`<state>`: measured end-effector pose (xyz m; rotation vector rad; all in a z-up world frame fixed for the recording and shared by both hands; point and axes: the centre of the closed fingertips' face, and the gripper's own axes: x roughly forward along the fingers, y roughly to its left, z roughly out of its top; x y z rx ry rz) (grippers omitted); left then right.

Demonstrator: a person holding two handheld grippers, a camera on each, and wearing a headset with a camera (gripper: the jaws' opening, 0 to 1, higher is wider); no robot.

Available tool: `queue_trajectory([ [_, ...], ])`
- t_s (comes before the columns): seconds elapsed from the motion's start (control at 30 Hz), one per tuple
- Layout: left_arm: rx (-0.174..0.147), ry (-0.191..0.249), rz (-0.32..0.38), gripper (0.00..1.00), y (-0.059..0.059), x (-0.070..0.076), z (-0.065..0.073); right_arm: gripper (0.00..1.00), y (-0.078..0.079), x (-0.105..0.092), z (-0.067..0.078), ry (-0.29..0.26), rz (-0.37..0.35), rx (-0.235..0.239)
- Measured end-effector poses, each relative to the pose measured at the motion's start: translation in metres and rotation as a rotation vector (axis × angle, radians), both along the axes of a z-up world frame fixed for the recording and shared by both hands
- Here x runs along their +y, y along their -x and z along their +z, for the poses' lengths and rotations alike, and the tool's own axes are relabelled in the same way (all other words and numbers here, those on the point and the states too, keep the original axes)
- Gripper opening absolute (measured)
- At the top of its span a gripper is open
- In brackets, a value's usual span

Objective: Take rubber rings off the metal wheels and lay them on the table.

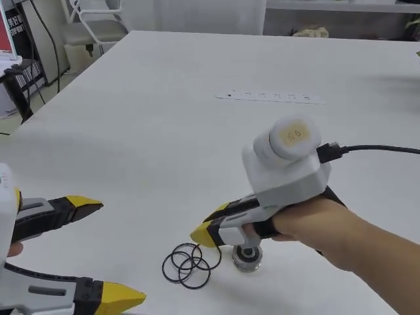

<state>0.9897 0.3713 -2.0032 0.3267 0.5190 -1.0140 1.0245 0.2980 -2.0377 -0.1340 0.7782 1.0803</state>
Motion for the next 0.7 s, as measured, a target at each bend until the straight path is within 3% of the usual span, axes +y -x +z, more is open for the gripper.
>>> queue_trajectory([
  [0.13,0.001,0.0,-0.004,0.83,0.001,-0.001,0.0,0.25,0.002,-0.001,0.005,0.03,0.038,-0.046],
  [0.3,0.004,0.035,-0.005,0.85,0.001,-0.004,0.004,0.36,0.008,0.0,0.01,0.05,0.091,-0.068],
  [0.43,0.014,0.033,-0.01,0.9,0.003,-0.005,0.002,0.43,0.011,0.001,0.022,0.039,0.118,-0.096],
  [0.6,0.024,0.035,-0.017,0.97,0.004,-0.006,0.001,0.6,0.018,-0.005,0.033,0.04,0.149,-0.137],
  [0.7,0.021,0.05,-0.015,0.98,0.004,-0.008,0.003,0.62,0.023,-0.013,0.038,0.042,0.146,-0.143],
])
